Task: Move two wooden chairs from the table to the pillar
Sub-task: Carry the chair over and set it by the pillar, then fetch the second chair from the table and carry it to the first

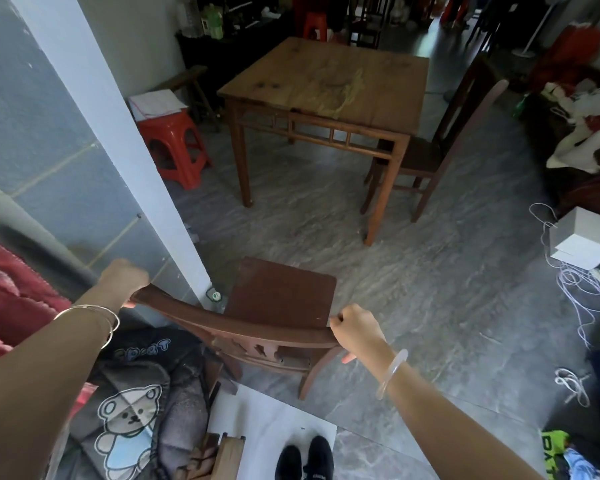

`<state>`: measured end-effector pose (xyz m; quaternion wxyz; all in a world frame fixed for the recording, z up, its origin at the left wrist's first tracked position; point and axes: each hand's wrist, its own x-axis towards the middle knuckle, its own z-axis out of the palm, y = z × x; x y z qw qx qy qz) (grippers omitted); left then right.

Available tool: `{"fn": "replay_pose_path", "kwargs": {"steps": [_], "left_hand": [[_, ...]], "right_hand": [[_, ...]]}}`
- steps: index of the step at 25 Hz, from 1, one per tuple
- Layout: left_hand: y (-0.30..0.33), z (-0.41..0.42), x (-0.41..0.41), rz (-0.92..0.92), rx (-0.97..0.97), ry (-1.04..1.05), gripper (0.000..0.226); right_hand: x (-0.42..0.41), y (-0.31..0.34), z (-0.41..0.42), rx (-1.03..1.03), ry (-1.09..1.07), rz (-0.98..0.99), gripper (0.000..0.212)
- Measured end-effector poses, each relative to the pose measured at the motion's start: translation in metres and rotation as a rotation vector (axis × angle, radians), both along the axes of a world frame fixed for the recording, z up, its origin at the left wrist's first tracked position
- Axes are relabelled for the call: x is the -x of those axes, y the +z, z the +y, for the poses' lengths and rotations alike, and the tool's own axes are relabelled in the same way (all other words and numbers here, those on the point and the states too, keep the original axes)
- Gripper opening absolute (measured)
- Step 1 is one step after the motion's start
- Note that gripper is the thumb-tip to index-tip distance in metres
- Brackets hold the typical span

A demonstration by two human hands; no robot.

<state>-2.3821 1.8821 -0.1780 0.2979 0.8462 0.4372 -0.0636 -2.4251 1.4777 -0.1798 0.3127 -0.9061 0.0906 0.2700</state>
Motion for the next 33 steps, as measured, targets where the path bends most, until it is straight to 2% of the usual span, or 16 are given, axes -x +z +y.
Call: {"fn": "replay_pose_path", "kwargs": {"steps": [4,8,10,18,21,24,27,30,33], "left_hand": [[-0.003,0.004,-0.004,0.138,-0.017,-0.029,0.024],[0.000,0.011,-0.006,0.088,-0.065,-0.122,0.032],[0.002,0.016,-0.007,0.169,-0.098,-0.133,0.029],[0.028,-0.006,-0.011,0.357,-0.191,-0.310,0.030],[0.036,-0.022,-0.026,0.244,-0.183,-0.341,0.036],[0.046,-0.045,-0.051,0.055,-0.093,-0.344,0.035],[0.058,-0.072,-0.071,-0.046,-0.005,-0.317,0.027],[0.060,-0.100,-0.085,-0.122,0.076,-0.312,0.028],[0.064,-0.129,-0.099,-0.189,0.193,-0.289,0.025]], "right_hand": [[0.004,0.001,0.002,0.013,-0.024,-0.015,0.032],[0.012,0.001,0.015,0.011,-0.021,-0.044,0.030],[0.017,0.000,0.024,0.022,-0.002,-0.046,0.028],[0.010,-0.004,0.027,0.183,0.096,-0.055,0.036],[-0.002,-0.002,0.025,0.242,0.116,-0.033,0.046],[-0.018,0.006,0.020,0.197,0.062,-0.026,0.045],[-0.041,0.017,0.010,0.015,-0.044,-0.051,0.034],[-0.065,0.034,-0.001,-0.279,-0.185,-0.004,0.030],[-0.087,0.048,-0.022,-0.357,-0.254,-0.071,0.028]]}}
